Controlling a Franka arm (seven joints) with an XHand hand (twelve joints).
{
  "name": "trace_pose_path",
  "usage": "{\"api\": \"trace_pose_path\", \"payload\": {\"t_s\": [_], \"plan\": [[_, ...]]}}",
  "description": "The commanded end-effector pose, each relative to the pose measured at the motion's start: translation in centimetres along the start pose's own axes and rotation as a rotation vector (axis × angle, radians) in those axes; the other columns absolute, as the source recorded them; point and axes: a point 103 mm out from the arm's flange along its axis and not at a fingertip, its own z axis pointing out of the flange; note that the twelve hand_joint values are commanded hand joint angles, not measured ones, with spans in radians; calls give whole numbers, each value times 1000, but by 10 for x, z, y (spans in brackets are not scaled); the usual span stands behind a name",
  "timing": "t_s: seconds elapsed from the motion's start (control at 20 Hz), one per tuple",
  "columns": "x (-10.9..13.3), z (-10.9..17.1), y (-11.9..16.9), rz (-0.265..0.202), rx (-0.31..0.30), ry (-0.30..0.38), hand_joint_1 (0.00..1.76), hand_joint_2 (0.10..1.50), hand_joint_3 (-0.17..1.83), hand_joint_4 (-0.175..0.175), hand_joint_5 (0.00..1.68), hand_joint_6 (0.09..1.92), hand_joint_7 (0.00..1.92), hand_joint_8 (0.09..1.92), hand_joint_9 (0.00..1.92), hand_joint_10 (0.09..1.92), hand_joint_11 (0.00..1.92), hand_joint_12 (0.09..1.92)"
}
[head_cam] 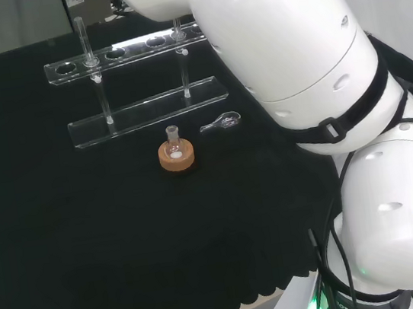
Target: Put the funnel back on the funnel stand.
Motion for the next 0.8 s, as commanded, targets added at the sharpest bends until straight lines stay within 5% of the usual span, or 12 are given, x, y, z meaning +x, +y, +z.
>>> {"api": "trace_pose_path", "payload": {"t_s": [0.05,0.8], "plan": [[9,-2,18,-18,6,-9,848,1021,-175,-78,537,172,542,718,694,553,439,1293],[19,-5,50,-31,6,-25,848,1021,-175,-78,534,182,542,718,696,550,440,1293]]}}
